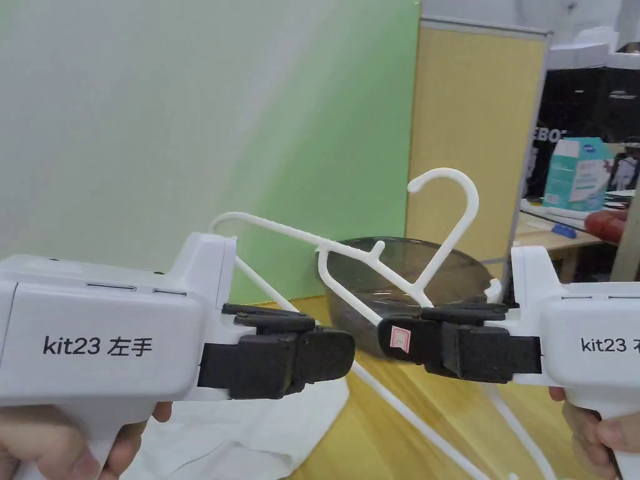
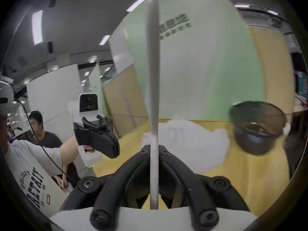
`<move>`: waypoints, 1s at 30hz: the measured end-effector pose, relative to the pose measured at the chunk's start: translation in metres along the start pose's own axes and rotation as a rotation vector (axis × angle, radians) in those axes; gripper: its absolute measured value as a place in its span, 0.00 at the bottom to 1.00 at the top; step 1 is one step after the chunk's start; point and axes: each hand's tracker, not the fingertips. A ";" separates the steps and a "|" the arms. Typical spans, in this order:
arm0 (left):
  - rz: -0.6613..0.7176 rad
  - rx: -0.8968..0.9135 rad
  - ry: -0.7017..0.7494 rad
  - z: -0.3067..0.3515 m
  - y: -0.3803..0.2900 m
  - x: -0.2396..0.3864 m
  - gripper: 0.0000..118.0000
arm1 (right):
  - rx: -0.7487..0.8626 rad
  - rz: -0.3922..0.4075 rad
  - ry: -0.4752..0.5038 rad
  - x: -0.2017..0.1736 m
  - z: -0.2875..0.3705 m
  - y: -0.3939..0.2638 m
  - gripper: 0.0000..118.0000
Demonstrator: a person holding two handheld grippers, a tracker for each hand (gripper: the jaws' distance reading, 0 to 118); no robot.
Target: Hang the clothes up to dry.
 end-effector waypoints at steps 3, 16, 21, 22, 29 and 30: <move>0.020 0.033 0.107 0.034 -0.010 0.000 0.00 | -0.013 0.030 0.090 0.002 -0.039 0.008 0.04; -0.011 0.099 0.968 0.021 -0.005 0.013 0.00 | -0.022 0.116 -0.616 -0.071 -0.112 0.025 0.04; 0.033 0.141 1.097 -0.006 -0.033 -0.004 0.00 | -0.017 0.075 -0.872 -0.070 -0.141 -0.009 0.04; 0.041 0.135 1.135 -0.009 -0.041 -0.007 0.00 | -0.032 0.078 -0.904 -0.063 -0.143 -0.018 0.04; 0.161 -0.019 1.260 -0.016 -0.100 -0.025 0.00 | -0.149 0.042 -0.946 -0.050 -0.160 -0.070 0.04; 0.192 -0.017 1.255 -0.015 -0.104 -0.026 0.00 | -0.138 0.024 -0.933 -0.049 -0.158 -0.073 0.04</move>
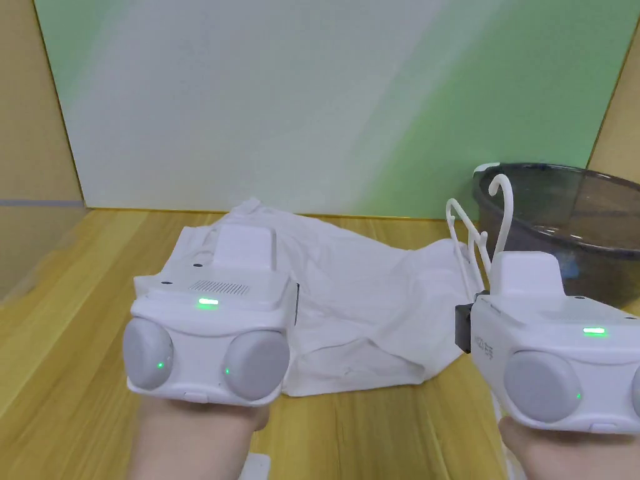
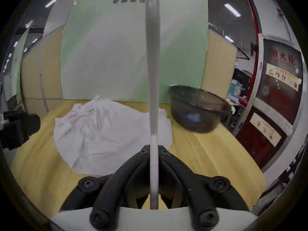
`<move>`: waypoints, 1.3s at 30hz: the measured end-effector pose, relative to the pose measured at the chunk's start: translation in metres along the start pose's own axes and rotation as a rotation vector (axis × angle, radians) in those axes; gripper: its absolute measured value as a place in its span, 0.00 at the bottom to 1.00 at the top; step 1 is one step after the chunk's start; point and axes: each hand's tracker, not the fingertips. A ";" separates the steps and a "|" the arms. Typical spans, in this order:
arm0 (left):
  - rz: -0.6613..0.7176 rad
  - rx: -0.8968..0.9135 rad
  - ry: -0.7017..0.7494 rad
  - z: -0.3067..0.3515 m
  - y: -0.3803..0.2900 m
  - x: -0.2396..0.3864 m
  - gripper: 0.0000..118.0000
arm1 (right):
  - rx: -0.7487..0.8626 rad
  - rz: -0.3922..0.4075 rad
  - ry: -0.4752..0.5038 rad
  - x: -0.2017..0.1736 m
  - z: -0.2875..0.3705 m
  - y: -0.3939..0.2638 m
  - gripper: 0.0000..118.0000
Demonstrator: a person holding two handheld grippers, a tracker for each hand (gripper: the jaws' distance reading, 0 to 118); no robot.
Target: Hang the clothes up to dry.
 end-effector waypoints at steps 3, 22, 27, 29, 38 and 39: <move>-0.012 0.009 0.012 0.002 -0.007 -0.001 0.00 | -0.017 0.015 0.001 -0.002 -0.003 -0.003 0.04; 0.006 -0.296 -0.162 -0.079 -0.038 -0.010 0.30 | -0.060 -0.027 0.052 0.014 -0.018 -0.016 0.04; 0.010 -0.330 -0.207 -0.086 -0.052 0.002 0.35 | -0.070 -0.023 0.061 0.015 -0.022 -0.018 0.04; 0.006 -0.334 -0.197 -0.090 -0.056 0.005 0.35 | -0.072 -0.022 0.063 0.015 -0.022 -0.018 0.04; -0.002 -0.332 -0.109 -0.105 -0.076 0.006 0.35 | -0.077 -0.019 0.064 0.021 -0.026 -0.021 0.04; -0.005 -0.340 -0.101 -0.104 -0.077 0.007 0.35 | -0.077 -0.020 0.064 0.022 -0.027 -0.021 0.04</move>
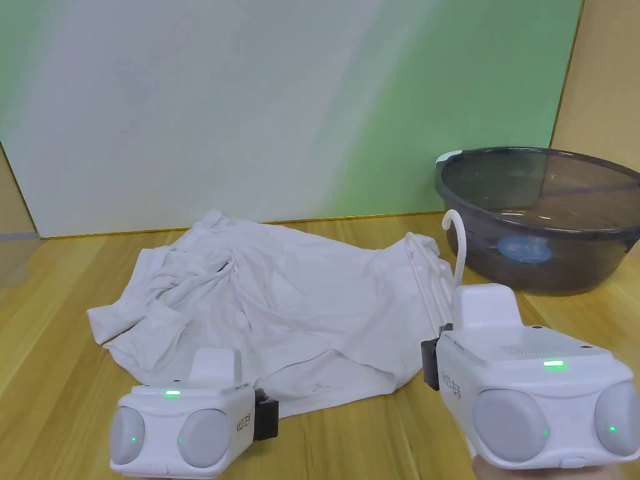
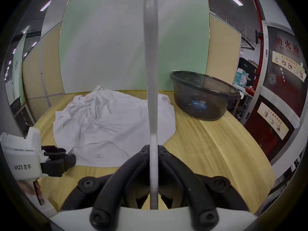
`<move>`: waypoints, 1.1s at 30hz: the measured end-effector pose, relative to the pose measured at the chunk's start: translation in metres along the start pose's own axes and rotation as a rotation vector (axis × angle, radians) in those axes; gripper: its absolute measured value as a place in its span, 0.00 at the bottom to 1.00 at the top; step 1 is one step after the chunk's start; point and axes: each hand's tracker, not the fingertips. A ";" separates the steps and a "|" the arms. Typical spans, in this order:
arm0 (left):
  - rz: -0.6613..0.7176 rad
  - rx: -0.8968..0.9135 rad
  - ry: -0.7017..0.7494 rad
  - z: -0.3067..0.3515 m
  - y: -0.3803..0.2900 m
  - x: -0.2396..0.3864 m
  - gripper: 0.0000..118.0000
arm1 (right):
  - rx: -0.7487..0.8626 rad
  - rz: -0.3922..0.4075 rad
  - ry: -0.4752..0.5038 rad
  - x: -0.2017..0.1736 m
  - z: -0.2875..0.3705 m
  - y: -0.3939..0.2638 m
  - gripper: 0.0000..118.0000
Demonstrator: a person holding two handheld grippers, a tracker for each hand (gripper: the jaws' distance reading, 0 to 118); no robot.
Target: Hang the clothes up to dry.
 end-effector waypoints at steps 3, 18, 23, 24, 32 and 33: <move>0.006 0.004 0.006 0.001 0.000 0.001 0.34 | -0.001 0.002 -0.001 0.000 0.000 0.000 0.04; 0.023 0.020 -0.047 0.002 -0.004 -0.007 0.03 | 0.266 0.536 0.134 0.009 0.044 -0.020 0.04; 0.053 0.017 -0.057 0.002 -0.003 -0.011 0.03 | 0.489 1.100 0.020 -0.006 0.070 -0.070 0.04; 0.059 0.017 -0.061 0.002 -0.002 -0.012 0.03 | 0.530 1.187 0.005 -0.009 0.072 -0.081 0.04; 0.082 0.017 -0.066 0.003 -0.001 -0.014 0.03 | 0.571 1.449 0.013 -0.016 0.054 -0.140 0.04; 0.082 0.018 -0.065 0.003 -0.001 -0.013 0.03 | 0.570 1.450 0.009 -0.018 0.052 -0.144 0.04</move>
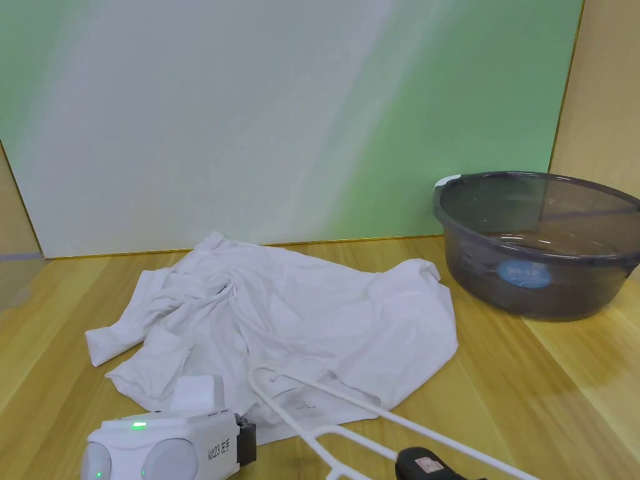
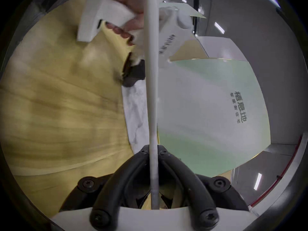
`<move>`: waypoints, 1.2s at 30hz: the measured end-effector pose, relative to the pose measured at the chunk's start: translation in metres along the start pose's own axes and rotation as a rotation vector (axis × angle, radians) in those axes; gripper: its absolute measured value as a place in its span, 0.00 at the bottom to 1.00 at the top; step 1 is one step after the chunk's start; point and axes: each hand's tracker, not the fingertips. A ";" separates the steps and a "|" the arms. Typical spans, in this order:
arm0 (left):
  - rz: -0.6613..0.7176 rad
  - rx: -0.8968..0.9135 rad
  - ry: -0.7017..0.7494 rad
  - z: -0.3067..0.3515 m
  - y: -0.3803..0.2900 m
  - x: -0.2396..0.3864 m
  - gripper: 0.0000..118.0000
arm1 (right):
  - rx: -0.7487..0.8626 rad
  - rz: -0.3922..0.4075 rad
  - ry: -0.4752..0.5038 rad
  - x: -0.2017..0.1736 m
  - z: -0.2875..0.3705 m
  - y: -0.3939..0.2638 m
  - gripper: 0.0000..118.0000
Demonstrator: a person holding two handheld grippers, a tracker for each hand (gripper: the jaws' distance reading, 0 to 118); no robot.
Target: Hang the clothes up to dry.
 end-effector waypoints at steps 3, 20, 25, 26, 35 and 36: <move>-0.004 0.002 0.004 0.000 0.000 0.001 0.03 | 0.001 0.011 0.011 -0.008 -0.002 -0.002 0.04; -0.017 0.013 0.023 0.000 -0.002 0.005 0.03 | -0.016 0.053 0.126 -0.044 -0.005 -0.012 0.05; -0.035 0.016 0.028 0.000 -0.003 0.006 0.03 | -0.021 0.056 0.122 -0.045 -0.004 -0.011 0.05; -0.036 0.016 0.029 0.000 -0.003 0.006 0.03 | -0.022 0.051 0.125 -0.044 -0.004 -0.011 0.05; -0.085 0.139 0.011 0.019 -0.005 0.017 0.03 | -0.025 0.012 0.122 -0.045 -0.004 -0.010 0.05; -0.076 0.156 0.010 0.021 -0.006 0.017 0.03 | -0.025 0.004 0.124 -0.044 -0.004 -0.009 0.05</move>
